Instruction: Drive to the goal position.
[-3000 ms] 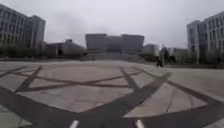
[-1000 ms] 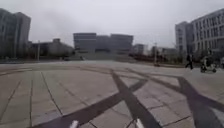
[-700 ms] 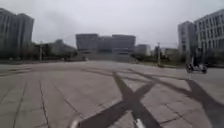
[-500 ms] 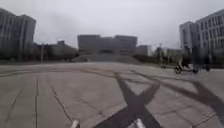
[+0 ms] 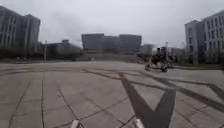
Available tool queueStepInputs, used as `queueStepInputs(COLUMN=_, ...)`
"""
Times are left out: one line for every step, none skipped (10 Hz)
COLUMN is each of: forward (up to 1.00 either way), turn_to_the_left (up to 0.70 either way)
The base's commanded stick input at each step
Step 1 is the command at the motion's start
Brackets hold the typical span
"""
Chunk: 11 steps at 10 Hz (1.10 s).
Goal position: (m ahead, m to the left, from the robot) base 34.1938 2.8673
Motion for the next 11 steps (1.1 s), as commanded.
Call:
queueStepInputs(forward=1.00, turn_to_the_left=-0.40)
queueStepInputs(forward=1.00, turn_to_the_left=-0.40)
queueStepInputs(forward=1.00, turn_to_the_left=-0.04)
queueStepInputs(forward=1.00, turn_to_the_left=0.00)
queueStepInputs(forward=1.00, turn_to_the_left=0.00)
queueStepInputs(forward=1.00, turn_to_the_left=0.00)
queueStepInputs(forward=1.00, turn_to_the_left=0.00)
queueStepInputs(forward=1.00, turn_to_the_left=0.00)
queueStepInputs(forward=1.00, turn_to_the_left=0.00)
queueStepInputs(forward=1.00, turn_to_the_left=-0.26)
queueStepInputs(forward=1.00, turn_to_the_left=-0.23)
